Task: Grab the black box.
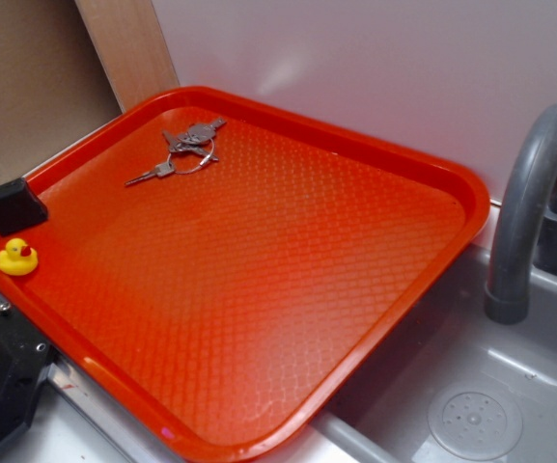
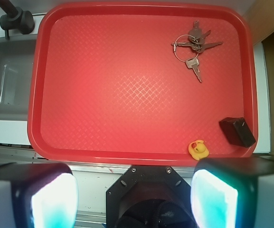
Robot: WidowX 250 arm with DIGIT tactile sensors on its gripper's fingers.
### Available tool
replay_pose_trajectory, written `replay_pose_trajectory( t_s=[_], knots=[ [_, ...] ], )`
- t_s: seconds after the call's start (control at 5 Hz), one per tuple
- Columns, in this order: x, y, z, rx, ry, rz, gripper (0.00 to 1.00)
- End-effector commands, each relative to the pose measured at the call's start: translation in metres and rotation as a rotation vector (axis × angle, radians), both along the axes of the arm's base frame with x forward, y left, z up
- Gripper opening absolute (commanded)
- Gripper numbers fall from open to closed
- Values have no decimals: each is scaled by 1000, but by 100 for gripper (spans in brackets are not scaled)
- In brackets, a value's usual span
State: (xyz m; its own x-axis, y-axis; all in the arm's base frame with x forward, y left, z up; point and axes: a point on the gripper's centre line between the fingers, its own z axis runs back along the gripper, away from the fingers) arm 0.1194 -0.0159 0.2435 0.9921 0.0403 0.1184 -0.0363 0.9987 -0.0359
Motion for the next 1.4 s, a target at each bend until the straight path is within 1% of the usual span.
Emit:
replay_pose_trajectory(
  t_s=[0.0, 0.2, 0.4, 0.6, 0.8, 1.0, 1.2],
  knots=[
    [0, 0, 0, 0, 0, 0, 100],
    [-13, 28, 3, 92, -30, -74, 100],
    [-15, 54, -5, 139, -86, -321, 100],
    [-9, 85, -28, 141, -61, -477, 100],
    [13, 104, -57, 124, 2, -521, 100],
    [27, 123, -89, 98, 58, -468, 100],
    [24, 148, -127, 170, 122, -395, 100]
  ],
)
